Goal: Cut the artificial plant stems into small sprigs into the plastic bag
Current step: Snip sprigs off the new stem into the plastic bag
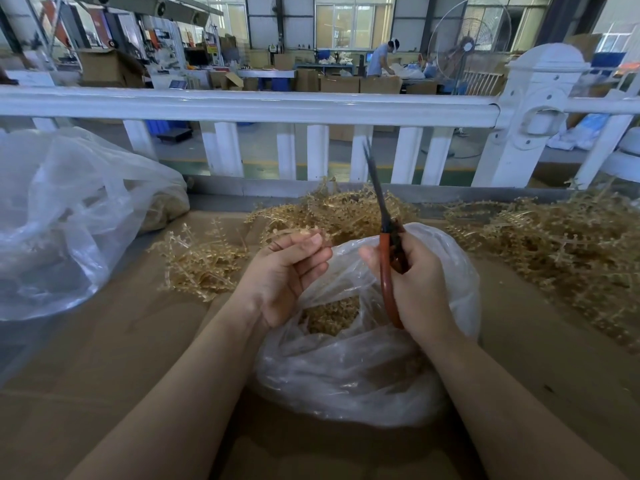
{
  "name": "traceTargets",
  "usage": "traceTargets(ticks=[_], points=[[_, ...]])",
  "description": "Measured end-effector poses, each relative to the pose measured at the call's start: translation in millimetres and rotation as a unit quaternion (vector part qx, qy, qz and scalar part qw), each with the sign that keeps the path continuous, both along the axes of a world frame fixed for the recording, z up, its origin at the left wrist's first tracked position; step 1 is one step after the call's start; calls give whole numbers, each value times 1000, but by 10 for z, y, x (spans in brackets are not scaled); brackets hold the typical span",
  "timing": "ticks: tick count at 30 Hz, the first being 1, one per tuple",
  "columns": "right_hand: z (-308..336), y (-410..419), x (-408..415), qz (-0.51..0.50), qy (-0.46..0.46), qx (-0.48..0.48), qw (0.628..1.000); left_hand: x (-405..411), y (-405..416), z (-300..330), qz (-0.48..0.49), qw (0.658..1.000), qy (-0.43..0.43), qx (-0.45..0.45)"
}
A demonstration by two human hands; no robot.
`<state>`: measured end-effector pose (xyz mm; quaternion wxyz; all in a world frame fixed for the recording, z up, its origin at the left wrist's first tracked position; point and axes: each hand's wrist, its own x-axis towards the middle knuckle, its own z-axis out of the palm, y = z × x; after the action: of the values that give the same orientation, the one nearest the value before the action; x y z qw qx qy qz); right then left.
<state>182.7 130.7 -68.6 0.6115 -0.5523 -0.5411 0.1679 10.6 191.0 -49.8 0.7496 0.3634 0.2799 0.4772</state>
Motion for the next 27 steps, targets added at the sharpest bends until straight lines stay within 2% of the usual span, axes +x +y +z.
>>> traceTargets(ticks=[5,10,17,21,27], points=[[-81,28,8,-11,-117,-37,992,22,-11,19,68,997,18,22],[-130,64,24,-40,-215,-64,974,48,-43,26,143,981,84,104],[-115,68,20,-104,-335,-56,935,60,-65,35,174,956,124,200],[-107,73,30,-113,-341,-64,931,56,-60,28,187,943,151,231],[-107,71,27,-100,-320,-73,939,56,-54,8,179,943,131,248]])
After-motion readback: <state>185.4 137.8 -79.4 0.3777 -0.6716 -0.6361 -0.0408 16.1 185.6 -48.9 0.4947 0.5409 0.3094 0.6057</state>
